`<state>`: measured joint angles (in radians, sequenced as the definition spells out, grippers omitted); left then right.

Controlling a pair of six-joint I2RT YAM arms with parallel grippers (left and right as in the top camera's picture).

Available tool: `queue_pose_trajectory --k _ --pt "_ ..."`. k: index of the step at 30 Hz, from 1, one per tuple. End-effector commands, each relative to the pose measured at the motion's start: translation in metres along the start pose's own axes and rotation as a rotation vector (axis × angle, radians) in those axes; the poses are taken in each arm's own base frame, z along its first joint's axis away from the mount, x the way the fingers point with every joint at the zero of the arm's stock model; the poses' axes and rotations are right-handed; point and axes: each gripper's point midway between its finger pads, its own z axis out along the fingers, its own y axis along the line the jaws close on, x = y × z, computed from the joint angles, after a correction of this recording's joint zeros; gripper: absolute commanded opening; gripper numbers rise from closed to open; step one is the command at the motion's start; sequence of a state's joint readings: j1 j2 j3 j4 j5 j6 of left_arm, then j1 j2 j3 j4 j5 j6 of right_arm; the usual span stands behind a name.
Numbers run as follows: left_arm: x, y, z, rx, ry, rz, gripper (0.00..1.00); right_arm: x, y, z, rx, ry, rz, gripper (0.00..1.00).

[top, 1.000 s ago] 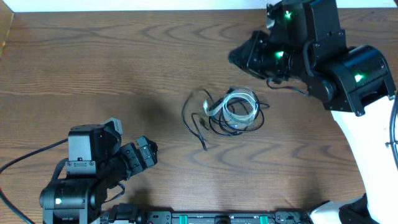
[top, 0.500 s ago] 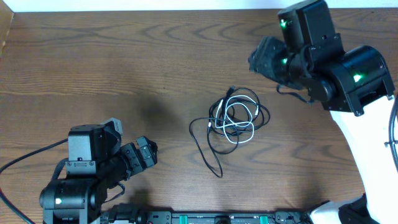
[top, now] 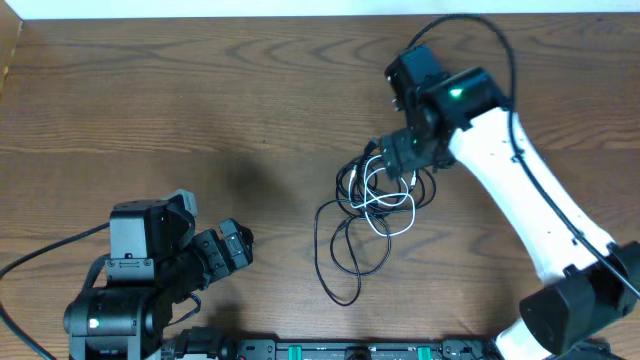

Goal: Untangle cables
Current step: 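Pull the white cable up and away from the black coil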

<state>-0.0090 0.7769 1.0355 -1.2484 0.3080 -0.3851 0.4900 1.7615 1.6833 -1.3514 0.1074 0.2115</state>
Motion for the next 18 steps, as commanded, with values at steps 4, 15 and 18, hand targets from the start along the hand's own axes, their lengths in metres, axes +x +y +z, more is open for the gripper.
queue_pose_trajectory --k 4,15,18 --pt "-0.001 0.001 0.0 -0.007 -0.005 0.014 0.98 0.028 0.052 0.037 -0.302 0.061 -0.36 0.99" --pt "-0.001 0.001 0.0 -0.007 -0.005 0.014 0.98 0.04 0.035 0.097 -0.185 0.052 -0.432 0.87" --pt "-0.001 0.001 0.0 -0.007 -0.005 0.014 0.98 0.044 0.032 0.114 -0.161 0.038 -0.477 0.88"
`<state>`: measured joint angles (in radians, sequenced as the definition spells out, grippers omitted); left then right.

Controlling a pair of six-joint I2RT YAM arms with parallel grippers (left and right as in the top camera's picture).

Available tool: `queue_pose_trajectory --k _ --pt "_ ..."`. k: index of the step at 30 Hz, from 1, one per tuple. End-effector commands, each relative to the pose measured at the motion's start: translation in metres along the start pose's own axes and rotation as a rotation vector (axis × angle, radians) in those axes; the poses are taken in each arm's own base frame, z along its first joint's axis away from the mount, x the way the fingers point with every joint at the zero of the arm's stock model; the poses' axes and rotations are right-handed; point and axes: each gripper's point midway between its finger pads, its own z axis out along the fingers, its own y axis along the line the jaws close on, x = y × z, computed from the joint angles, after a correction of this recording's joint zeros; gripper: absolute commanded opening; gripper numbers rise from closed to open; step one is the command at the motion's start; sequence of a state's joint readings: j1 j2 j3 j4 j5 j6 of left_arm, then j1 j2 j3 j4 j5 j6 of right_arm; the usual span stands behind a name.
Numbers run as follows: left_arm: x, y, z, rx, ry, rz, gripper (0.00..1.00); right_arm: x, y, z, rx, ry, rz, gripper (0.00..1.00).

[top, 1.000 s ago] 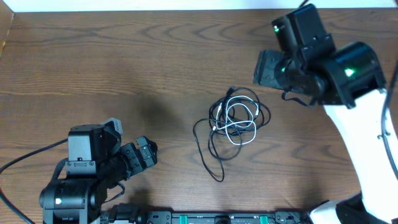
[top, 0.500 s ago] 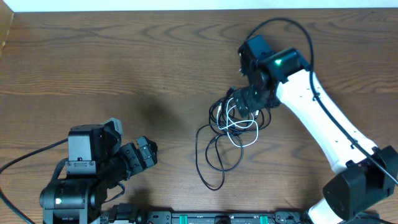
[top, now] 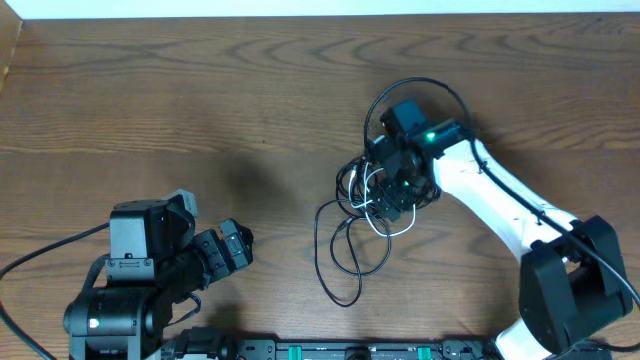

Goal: Untangle cables
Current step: 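Pull the white cable up and away from the black coil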

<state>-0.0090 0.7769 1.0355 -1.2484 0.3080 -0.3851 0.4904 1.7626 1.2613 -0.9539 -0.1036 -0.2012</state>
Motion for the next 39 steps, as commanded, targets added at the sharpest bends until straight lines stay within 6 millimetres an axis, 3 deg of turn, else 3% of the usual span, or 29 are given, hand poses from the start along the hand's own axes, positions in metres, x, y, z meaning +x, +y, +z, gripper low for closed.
queue_pose_trajectory --k 1,2,6,10,11,14,18,22,24,29,34,37,39 --pt "-0.001 0.001 0.0 -0.007 -0.005 0.014 0.98 0.014 -0.008 0.018 0.047 0.026 -0.069 0.84" --pt "-0.001 0.001 0.0 -0.007 -0.005 0.014 0.98 0.015 -0.008 0.019 0.047 0.026 -0.069 0.78" --pt "-0.001 0.001 0.0 -0.007 -0.005 0.014 0.98 0.015 -0.006 0.019 0.037 0.023 -0.067 0.35" --pt "-0.001 0.001 0.0 -0.007 -0.005 0.014 0.98 0.012 -0.005 0.011 0.036 0.025 -0.058 0.15" --pt "-0.001 0.001 0.0 -0.007 -0.005 0.014 0.98 0.01 -0.005 0.007 0.031 0.026 -0.053 0.03" --pt "-0.001 0.001 0.0 -0.007 -0.005 0.014 0.98 0.002 0.004 -0.014 -0.018 0.022 -0.053 0.01" --pt "-0.001 0.001 0.0 -0.007 -0.005 0.014 0.98 -0.02 0.02 -0.062 -0.096 -0.025 -0.055 0.01" --pt "-0.001 0.001 0.0 -0.007 -0.005 0.014 0.98 -0.044 0.043 -0.129 -0.195 -0.132 -0.073 0.01" --pt "-0.001 0.001 0.0 -0.007 -0.005 0.014 0.98 -0.059 0.052 -0.173 -0.222 -0.225 -0.065 0.01" --pt "-0.001 0.001 0.0 -0.007 -0.005 0.014 0.98 -0.093 0.053 -0.266 -0.193 -0.496 0.028 0.01" --pt "-0.001 0.001 0.0 -0.007 -0.005 0.014 0.98 -0.118 0.054 -0.344 -0.205 -0.764 0.108 0.01" --pt "-0.001 0.001 0.0 -0.007 -0.005 0.014 0.98 -0.128 0.052 -0.374 -0.185 -0.882 0.097 0.01" --pt "-0.001 0.001 0.0 -0.007 -0.005 0.014 0.98 -0.132 0.043 -0.38 -0.14 -0.914 0.134 0.02"
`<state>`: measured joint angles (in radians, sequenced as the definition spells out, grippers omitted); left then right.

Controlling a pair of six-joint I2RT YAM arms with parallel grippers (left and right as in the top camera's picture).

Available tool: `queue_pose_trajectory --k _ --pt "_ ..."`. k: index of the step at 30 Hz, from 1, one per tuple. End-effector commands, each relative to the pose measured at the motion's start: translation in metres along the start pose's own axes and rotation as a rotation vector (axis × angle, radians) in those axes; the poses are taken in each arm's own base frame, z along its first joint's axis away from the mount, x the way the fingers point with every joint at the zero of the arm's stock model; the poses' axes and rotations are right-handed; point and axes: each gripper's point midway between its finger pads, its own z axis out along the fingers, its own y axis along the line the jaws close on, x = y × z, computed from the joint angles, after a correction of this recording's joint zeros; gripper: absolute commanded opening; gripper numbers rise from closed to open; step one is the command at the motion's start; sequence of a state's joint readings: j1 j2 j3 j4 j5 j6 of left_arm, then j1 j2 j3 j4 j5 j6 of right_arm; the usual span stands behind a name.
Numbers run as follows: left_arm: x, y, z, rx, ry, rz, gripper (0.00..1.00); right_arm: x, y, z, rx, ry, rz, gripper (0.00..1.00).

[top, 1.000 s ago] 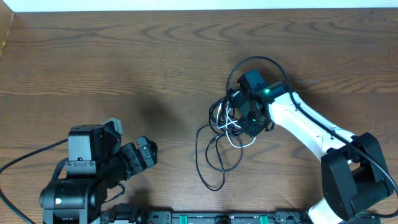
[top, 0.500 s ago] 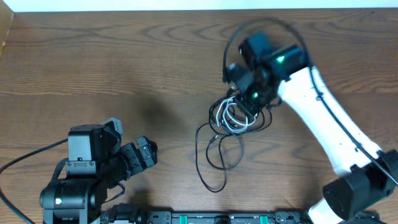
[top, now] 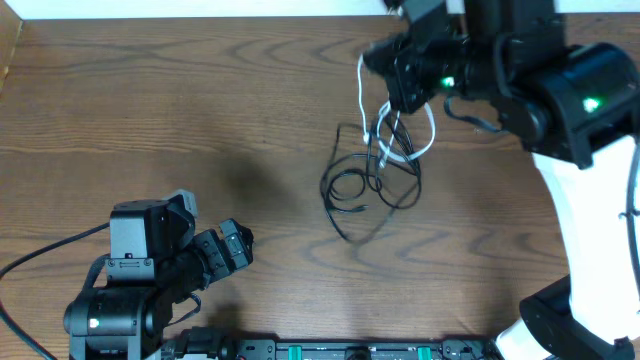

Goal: Untangle cables
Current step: 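Pull the white cable up and away from the black coil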

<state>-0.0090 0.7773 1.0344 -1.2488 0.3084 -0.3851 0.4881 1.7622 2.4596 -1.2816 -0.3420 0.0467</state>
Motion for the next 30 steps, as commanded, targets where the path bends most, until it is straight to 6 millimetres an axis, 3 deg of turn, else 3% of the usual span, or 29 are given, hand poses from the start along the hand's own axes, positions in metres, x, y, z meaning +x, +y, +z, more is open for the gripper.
queue_pose_trajectory --k 1,5,6,9,11,13,15,17,19,21,23,24,25,27,28,30 --pt "-0.002 0.001 -0.001 -0.007 -0.007 0.015 0.98 -0.013 -0.008 -0.01 0.054 -0.057 0.104 0.01" --pt "-0.002 0.001 -0.001 -0.007 -0.007 0.014 0.98 -0.01 0.019 -0.01 -0.103 -0.033 0.139 0.01" --pt "-0.002 0.001 -0.001 -0.007 -0.007 0.015 0.98 -0.011 0.011 -0.01 -0.057 -0.04 0.177 0.01" --pt "-0.002 0.001 -0.001 -0.007 -0.007 0.014 0.98 -0.01 -0.039 -0.016 0.232 -0.077 0.264 0.01" --pt "-0.002 0.001 -0.001 -0.007 -0.007 0.015 0.98 -0.004 -0.088 -0.036 0.542 -0.108 0.28 0.01" --pt "-0.002 0.001 -0.001 -0.007 -0.007 0.015 0.98 0.007 -0.131 -0.068 0.865 -0.126 0.301 0.01" --pt "-0.002 0.001 -0.001 -0.007 -0.007 0.015 0.98 0.019 -0.161 -0.11 1.177 -0.148 0.32 0.01" --pt "-0.002 0.001 -0.001 -0.007 -0.007 0.014 0.98 0.026 -0.166 -0.124 1.265 -0.156 0.339 0.01" --pt "-0.002 0.001 -0.001 -0.007 -0.007 0.014 0.98 0.03 -0.156 -0.106 1.136 -0.129 0.377 0.01" --pt "-0.002 0.001 -0.001 -0.006 -0.007 0.015 0.98 0.031 -0.132 -0.071 0.886 -0.075 0.408 0.01" --pt "-0.002 0.001 -0.001 -0.006 -0.007 0.014 0.98 0.027 -0.081 -0.029 0.51 0.008 0.353 0.01" --pt "-0.002 0.001 -0.001 -0.006 -0.007 0.014 0.98 0.022 -0.045 -0.013 0.282 0.041 0.292 0.01" --pt "-0.002 0.001 -0.001 -0.006 -0.007 0.014 0.98 0.017 -0.009 -0.005 0.066 0.055 0.222 0.01" --pt "-0.002 0.001 -0.001 -0.006 -0.007 0.015 0.98 0.006 0.033 -0.007 -0.18 0.034 0.136 0.02" --pt "-0.002 0.001 -0.001 -0.007 -0.007 0.014 0.98 0.001 0.037 -0.007 -0.205 0.019 0.144 0.01" --pt "-0.002 0.001 -0.001 -0.006 -0.007 0.015 0.98 -0.006 0.027 -0.007 -0.141 -0.015 0.177 0.01"
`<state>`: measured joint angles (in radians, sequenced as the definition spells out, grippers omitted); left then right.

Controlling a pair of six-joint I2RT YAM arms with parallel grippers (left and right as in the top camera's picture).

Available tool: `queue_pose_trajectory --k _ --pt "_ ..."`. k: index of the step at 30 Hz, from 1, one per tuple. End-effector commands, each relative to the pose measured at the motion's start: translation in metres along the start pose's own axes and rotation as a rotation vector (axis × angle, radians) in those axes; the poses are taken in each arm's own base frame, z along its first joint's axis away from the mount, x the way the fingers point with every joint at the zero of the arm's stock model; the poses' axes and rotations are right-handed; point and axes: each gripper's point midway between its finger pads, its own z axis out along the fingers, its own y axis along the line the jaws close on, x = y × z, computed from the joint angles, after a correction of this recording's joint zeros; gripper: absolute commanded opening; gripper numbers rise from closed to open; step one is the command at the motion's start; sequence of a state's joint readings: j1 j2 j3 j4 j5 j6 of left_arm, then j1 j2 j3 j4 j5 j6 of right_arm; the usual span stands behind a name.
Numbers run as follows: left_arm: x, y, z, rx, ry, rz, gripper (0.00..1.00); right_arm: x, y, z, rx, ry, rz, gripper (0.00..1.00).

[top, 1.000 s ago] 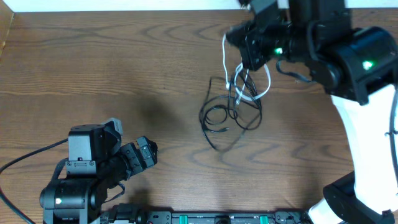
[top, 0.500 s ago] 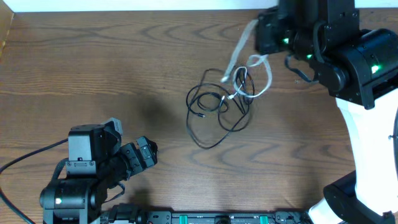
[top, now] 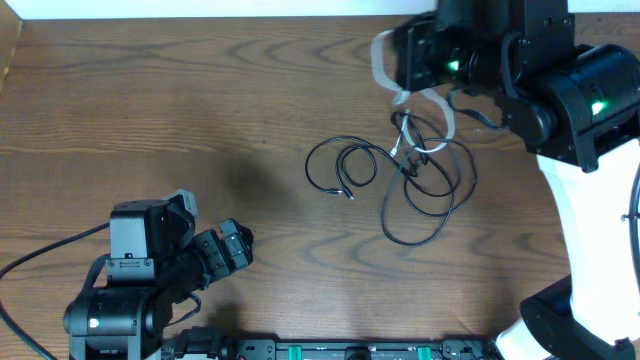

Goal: Untangle cables
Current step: 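Pull the white cable up and away from the black coil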

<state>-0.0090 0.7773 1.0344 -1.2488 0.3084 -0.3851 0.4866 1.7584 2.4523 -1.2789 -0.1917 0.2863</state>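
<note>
My right gripper (top: 393,68) is raised high over the far right of the table, close under the overhead camera. It is shut on the white cable (top: 441,112), which hangs down from it in a loop. A black cable (top: 432,200) is still caught in the white one and trails in large loops onto the table below. A second black cable (top: 338,165) lies coiled on the wood to the left, apart from the other two. My left gripper (top: 238,245) rests folded at the front left, far from the cables; its jaws are too small to read.
The right arm's white link (top: 590,230) runs down the right side to its base at the front edge. The left arm's base (top: 130,290) fills the front left corner. A light strip borders the table's far edge (top: 200,10).
The right gripper, still holding the white cable up, has shifted slightly right. One black coil now lies separate on the left, and the other black loops have spread out to the right.
The cables first lay in one tangled heap with my right gripper low at its upper edge, then down in the heap. Later the gripper was high, with the white cable lifting the bundle. Now one black coil lies free. The left arm has stayed parked.
</note>
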Motion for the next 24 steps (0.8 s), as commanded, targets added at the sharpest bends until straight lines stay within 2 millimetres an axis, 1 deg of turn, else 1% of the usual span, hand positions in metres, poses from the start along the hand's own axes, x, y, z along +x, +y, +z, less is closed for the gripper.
queue_pose_trajectory --k 1,2,4,6,8,9,11,12,13,15,16,19,20,24 --pt "-0.002 0.001 -0.001 -0.007 -0.007 0.015 0.98 0.002 0.04 -0.01 -0.22 0.017 -0.043 0.01" --pt "-0.002 0.001 -0.001 -0.007 -0.007 0.015 0.98 -0.003 0.026 -0.007 -0.14 -0.006 -0.022 0.01" --pt "-0.002 0.001 -0.001 -0.007 -0.007 0.015 0.98 -0.012 0.008 -0.006 -0.037 -0.049 0.036 0.01" --pt "-0.002 0.001 -0.001 -0.007 -0.007 0.015 0.98 -0.022 0.012 -0.009 -0.059 -0.092 0.065 0.02" --pt "-0.002 0.001 -0.001 -0.007 -0.007 0.015 0.98 -0.043 0.029 -0.018 -0.142 -0.175 0.054 0.02" --pt "-0.002 0.001 -0.001 -0.007 -0.007 0.015 0.98 -0.056 0.037 -0.026 -0.177 -0.234 0.036 0.02" --pt "-0.002 0.001 -0.001 -0.007 -0.007 0.014 0.98 -0.083 0.045 -0.048 -0.207 -0.36 0.044 0.01" --pt "-0.002 0.001 -0.001 -0.007 -0.007 0.015 0.98 -0.095 0.045 -0.059 -0.211 -0.419 0.058 0.02" --pt "-0.002 0.001 -0.001 -0.007 -0.007 0.014 0.98 -0.114 0.044 -0.081 -0.212 -0.519 0.075 0.01" --pt "-0.002 0.001 -0.001 -0.007 -0.007 0.014 0.98 -0.133 0.041 -0.11 -0.207 -0.632 0.077 0.01" --pt "-0.002 0.001 -0.001 -0.007 -0.007 0.014 0.98 -0.14 0.04 -0.124 -0.209 -0.682 0.073 0.01" --pt "-0.002 0.001 -0.001 -0.007 -0.007 0.015 0.98 -0.155 0.035 -0.157 -0.207 -0.787 0.059 0.01" --pt "-0.002 0.001 -0.001 -0.007 -0.007 0.015 0.98 -0.159 0.031 -0.17 -0.197 -0.825 0.055 0.01" --pt "-0.002 0.001 -0.001 -0.007 -0.007 0.014 0.98 -0.174 0.013 -0.209 -0.147 -0.946 0.038 0.01"
